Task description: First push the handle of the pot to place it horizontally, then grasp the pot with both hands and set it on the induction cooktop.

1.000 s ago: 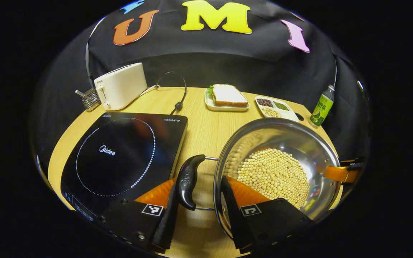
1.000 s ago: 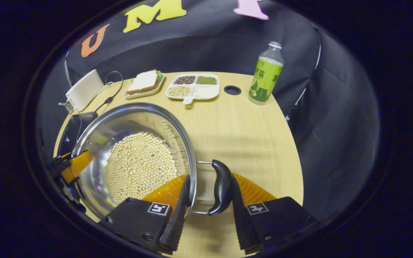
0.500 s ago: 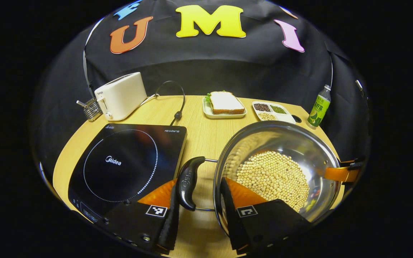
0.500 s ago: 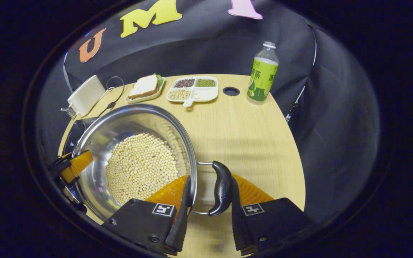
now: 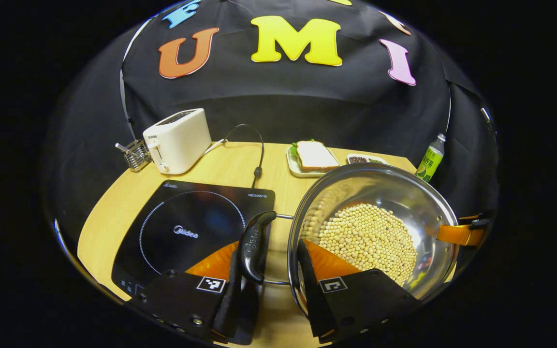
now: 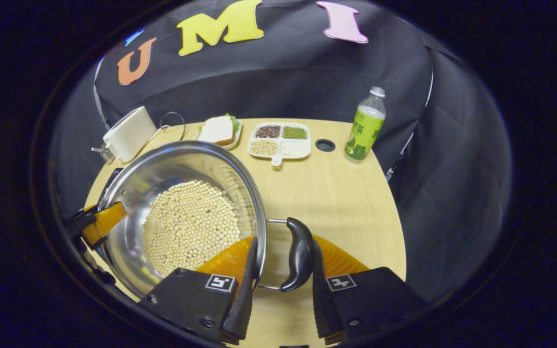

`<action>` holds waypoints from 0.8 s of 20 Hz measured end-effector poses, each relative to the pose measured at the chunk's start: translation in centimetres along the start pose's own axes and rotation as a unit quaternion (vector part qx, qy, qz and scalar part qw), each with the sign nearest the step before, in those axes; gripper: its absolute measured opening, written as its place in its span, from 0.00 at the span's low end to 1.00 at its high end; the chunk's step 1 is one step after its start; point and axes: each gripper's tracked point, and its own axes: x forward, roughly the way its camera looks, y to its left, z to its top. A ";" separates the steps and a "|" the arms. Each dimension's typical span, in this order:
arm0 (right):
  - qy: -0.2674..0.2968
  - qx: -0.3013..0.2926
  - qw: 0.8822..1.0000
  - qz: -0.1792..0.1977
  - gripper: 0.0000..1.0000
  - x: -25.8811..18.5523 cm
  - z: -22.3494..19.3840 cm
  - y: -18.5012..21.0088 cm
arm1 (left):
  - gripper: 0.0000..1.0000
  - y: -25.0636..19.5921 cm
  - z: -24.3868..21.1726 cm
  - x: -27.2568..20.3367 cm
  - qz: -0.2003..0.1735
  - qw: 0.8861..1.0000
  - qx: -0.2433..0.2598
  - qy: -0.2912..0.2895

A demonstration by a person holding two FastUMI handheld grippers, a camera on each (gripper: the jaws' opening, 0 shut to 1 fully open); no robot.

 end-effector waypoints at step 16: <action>-0.016 0.016 1.000 0.017 0.52 -3.8 1.0 11.5 | 0.55 11.1 3.1 -3.6 0.005 1.000 0.014 -0.014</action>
